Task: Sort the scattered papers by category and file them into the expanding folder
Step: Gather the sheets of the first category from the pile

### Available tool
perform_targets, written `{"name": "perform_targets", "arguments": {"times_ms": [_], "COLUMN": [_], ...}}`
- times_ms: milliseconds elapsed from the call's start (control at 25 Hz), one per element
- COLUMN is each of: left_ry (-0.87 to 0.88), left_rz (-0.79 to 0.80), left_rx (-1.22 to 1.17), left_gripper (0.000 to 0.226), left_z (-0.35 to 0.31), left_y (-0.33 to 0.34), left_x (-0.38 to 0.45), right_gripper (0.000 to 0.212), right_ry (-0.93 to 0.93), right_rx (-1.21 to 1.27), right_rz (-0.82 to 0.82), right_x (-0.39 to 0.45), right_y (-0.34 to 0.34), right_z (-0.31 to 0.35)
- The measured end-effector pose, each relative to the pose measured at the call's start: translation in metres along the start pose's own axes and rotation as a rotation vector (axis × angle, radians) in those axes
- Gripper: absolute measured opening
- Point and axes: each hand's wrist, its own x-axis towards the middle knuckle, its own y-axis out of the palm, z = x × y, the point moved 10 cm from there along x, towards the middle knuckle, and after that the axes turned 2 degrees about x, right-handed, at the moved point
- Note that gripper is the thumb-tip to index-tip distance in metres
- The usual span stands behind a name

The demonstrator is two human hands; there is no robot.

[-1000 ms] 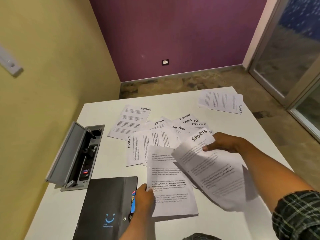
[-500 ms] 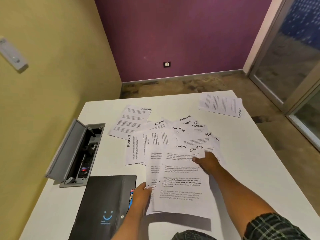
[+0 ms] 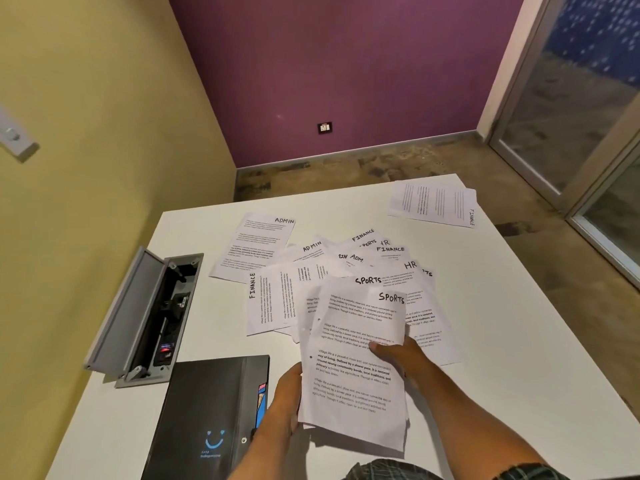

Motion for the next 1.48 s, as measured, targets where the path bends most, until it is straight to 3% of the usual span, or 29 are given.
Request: {"name": "perform_targets", "arguments": {"times_ms": [240, 360, 440, 520, 600, 680, 760, 840, 1040, 1200, 1360, 1480], "left_ry": [-0.032, -0.033, 0.053, 0.138, 0.165, 0.181, 0.188, 0.168, 0.146, 0.153, 0.165, 0.186], "left_rz": [0.056, 0.102, 0.107, -0.020, -0.133, -0.254, -0.348, -0.410, -0.473, -0.481, -0.448, -0.438], "left_rx": [-0.031, -0.145, -0.050, 0.074, 0.083, 0.080, 0.086, 0.089, 0.080, 0.057, 0.046, 0.018], "left_gripper": [0.043, 0.048, 0.041, 0.031, 0.021, 0.020, 0.023, 0.029, 0.029, 0.023, 0.023, 0.019], "left_z": [0.002, -0.001, -0.012, -0.019, -0.022, -0.022, -0.016, -0.003, 0.011, 0.005, -0.004, -0.011], "left_y": [0.006, 0.016, 0.023, 0.017, 0.009, -0.007, -0.024, -0.042, -0.063, -0.065, -0.062, -0.061], "left_x": [0.004, 0.005, 0.005, 0.006, 0.002, 0.001, 0.003, 0.011, 0.009, 0.006, 0.008, 0.006], "right_gripper": [0.043, 0.045, 0.050, 0.047, 0.044, 0.069, 0.102, 0.111, 0.081, 0.095, 0.035, 0.024], "right_ry": [-0.101, -0.095, -0.076, -0.111, -0.207, -0.249, -0.168, -0.090, -0.254, -0.264, -0.421, -0.451], "right_rx": [-0.111, -0.132, -0.206, -0.451, -0.927, -1.364, -1.710, -1.869, -2.050, -2.069, -1.872, -1.681], "right_rz": [-0.130, -0.085, -0.003, 0.009, -0.158, -0.265, -0.169, -0.087, -0.136, -0.117, -0.180, -0.203], "right_x": [0.009, 0.010, 0.015, 0.019, 0.015, 0.013, 0.020, 0.026, 0.033, 0.032, 0.019, 0.012], "right_y": [-0.027, -0.024, -0.015, -0.011, -0.024, -0.035, -0.040, -0.043, -0.026, -0.023, -0.019, -0.026], "right_z": [0.020, 0.022, 0.022, 0.026, 0.050, 0.058, 0.036, 0.013, 0.009, 0.011, 0.039, 0.055]}}
